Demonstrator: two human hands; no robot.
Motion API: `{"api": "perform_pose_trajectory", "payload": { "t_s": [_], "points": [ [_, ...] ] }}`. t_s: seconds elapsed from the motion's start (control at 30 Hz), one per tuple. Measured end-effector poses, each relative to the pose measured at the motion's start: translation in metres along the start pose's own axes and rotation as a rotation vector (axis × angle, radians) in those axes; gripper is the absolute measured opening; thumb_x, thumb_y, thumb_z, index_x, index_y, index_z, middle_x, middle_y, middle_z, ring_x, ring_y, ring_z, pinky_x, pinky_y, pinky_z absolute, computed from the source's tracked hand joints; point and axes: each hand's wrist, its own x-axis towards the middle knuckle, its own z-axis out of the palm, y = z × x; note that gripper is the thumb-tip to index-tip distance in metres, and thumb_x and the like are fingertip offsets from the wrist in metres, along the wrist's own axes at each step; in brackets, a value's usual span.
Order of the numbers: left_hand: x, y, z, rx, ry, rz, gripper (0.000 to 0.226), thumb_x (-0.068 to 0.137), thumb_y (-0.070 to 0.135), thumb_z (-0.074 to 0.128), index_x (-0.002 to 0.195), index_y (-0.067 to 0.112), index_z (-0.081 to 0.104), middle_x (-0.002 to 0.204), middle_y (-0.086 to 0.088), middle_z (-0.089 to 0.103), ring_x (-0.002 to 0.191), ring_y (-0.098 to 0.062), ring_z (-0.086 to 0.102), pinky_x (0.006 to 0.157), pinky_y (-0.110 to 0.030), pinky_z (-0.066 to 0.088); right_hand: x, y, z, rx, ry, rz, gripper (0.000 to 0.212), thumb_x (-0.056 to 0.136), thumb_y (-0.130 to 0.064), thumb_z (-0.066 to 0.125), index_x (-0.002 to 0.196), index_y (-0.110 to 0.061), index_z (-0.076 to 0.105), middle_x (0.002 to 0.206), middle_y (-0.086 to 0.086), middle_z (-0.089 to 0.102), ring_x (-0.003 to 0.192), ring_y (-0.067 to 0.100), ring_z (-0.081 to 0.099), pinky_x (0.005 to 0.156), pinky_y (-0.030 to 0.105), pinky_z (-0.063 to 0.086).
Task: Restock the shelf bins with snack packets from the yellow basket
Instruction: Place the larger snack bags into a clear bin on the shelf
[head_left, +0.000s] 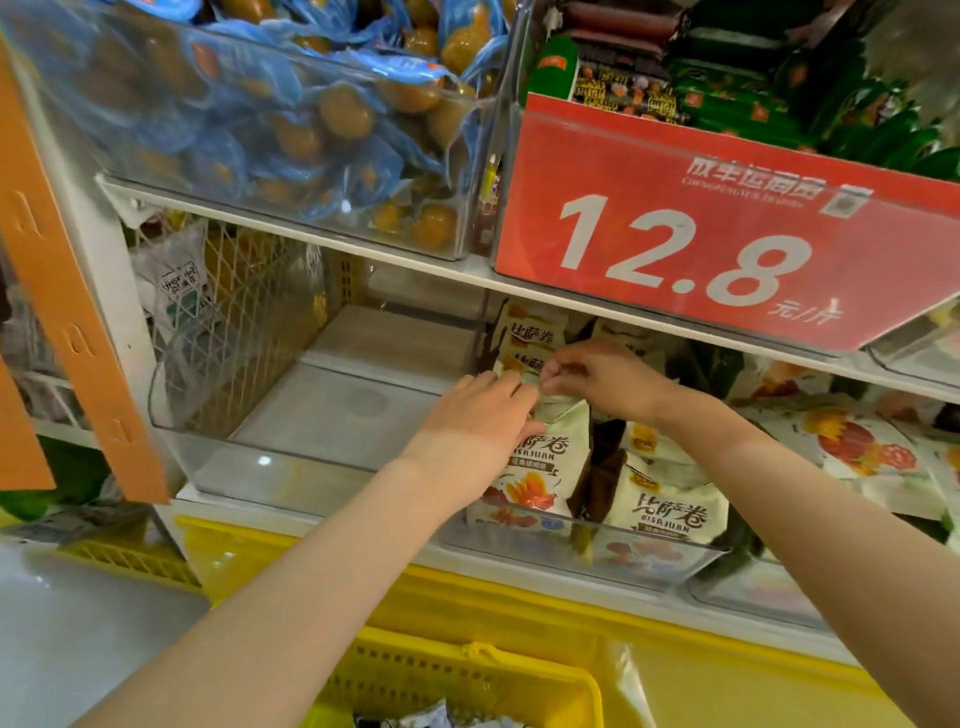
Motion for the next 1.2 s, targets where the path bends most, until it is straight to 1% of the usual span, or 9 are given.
{"api": "perform_pose_trajectory", "payload": {
  "t_s": [0.2, 0.3, 0.37, 0.43, 0.53, 0.63, 0.77, 1.03, 1.2],
  "points": [
    [-0.001, -0.002, 0.006, -0.037, 0.011, 0.002, 0.036, 0.097, 0.036, 0.037, 0.123, 0.012, 0.047, 0.123, -0.003, 0.050, 0.114, -0.019, 0.043, 0.090, -0.025, 0.026, -0.037, -0.025, 0.018, 0.143, 0.309, -0.006, 0.029, 0.099, -0.027, 0.041, 0.111, -0.017, 0.065, 0.103, -0.007, 0.064, 0.091, 0.003, 0.056, 0.069, -0.003, 0.037],
    [-0.029, -0.008, 0.011, -0.263, 0.198, -0.035, 0.040, 0.093, 0.034, 0.044, 0.128, 0.014, 0.047, 0.128, 0.000, 0.050, 0.120, -0.013, 0.040, 0.097, -0.016, 0.024, -0.062, -0.040, 0.036, -0.226, 0.232, -0.092, 0.045, 0.096, -0.043, 0.039, 0.135, -0.022, 0.045, 0.130, -0.001, 0.055, 0.118, 0.014, 0.051, 0.091, 0.018, 0.040],
    [-0.055, -0.014, 0.018, -0.302, 0.290, -0.186, 0.046, 0.092, 0.033, 0.041, 0.133, 0.014, 0.043, 0.134, -0.002, 0.048, 0.123, -0.015, 0.042, 0.100, -0.021, 0.028, -0.067, -0.045, 0.037, -0.502, 0.143, -0.097, 0.064, 0.092, -0.058, 0.030, 0.144, -0.020, 0.030, 0.145, 0.002, 0.042, 0.134, 0.018, 0.034, 0.108, 0.028, 0.024],
    [-0.079, -0.024, 0.024, -0.242, 0.289, -0.334, 0.046, 0.092, 0.034, 0.036, 0.131, 0.012, 0.045, 0.130, -0.006, 0.052, 0.118, -0.020, 0.049, 0.098, -0.028, 0.036, -0.063, -0.050, 0.035, -0.710, 0.078, -0.104, 0.076, 0.088, -0.065, 0.021, 0.145, -0.016, 0.027, 0.146, 0.005, 0.039, 0.136, 0.020, 0.030, 0.111, 0.032, 0.018],
    [-0.101, -0.035, 0.026, -0.074, 0.123, -0.334, 0.049, 0.094, 0.035, 0.020, 0.115, 0.017, 0.059, 0.111, -0.002, 0.063, 0.105, -0.018, 0.054, 0.094, -0.032, 0.039, -0.050, -0.058, 0.037, -0.851, 0.029, -0.092, 0.077, 0.087, -0.067, 0.022, 0.135, -0.010, 0.038, 0.135, 0.006, 0.048, 0.126, 0.022, 0.041, 0.103, 0.032, 0.030],
    [-0.104, -0.039, 0.027, -0.043, 0.113, -0.293, 0.049, 0.096, 0.034, 0.019, 0.107, 0.019, 0.064, 0.104, 0.001, 0.065, 0.099, -0.017, 0.055, 0.094, -0.032, 0.037, -0.053, -0.056, 0.048, -0.741, 0.066, -0.057, 0.069, 0.087, -0.066, 0.027, 0.126, -0.012, 0.043, 0.121, 0.004, 0.054, 0.111, 0.020, 0.051, 0.087, 0.028, 0.039],
    [-0.104, -0.041, 0.031, -0.044, 0.143, -0.256, 0.050, 0.095, 0.036, 0.019, 0.106, 0.018, 0.065, 0.102, 0.001, 0.066, 0.097, -0.016, 0.056, 0.093, -0.032, 0.037, -0.067, -0.046, 0.063, -0.565, 0.117, 0.022, 0.068, 0.086, -0.066, 0.029, 0.129, -0.016, 0.040, 0.119, 0.001, 0.053, 0.107, 0.018, 0.052, 0.074, 0.024, 0.032],
    [-0.107, -0.046, 0.032, -0.044, 0.148, -0.219, 0.039, 0.100, 0.033, 0.024, 0.112, 0.022, 0.059, 0.111, 0.004, 0.062, 0.105, -0.014, 0.051, 0.096, -0.029, 0.030, -0.073, -0.053, 0.079, -0.361, 0.074, 0.090, 0.060, 0.095, -0.050, 0.034, 0.139, -0.011, 0.031, 0.136, 0.006, 0.045, 0.126, 0.021, 0.039, 0.103, 0.030, 0.029],
    [-0.124, -0.045, 0.020, -0.129, 0.198, -0.219, 0.033, 0.100, 0.029, 0.029, 0.122, 0.018, 0.051, 0.119, 0.001, 0.054, 0.111, -0.015, 0.046, 0.095, -0.027, 0.031, -0.091, -0.067, 0.084, -0.404, 0.268, 0.086, 0.053, 0.098, -0.043, 0.031, 0.143, -0.014, 0.030, 0.143, 0.006, 0.040, 0.134, 0.022, 0.031, 0.113, 0.035, 0.019]
  ]
}}
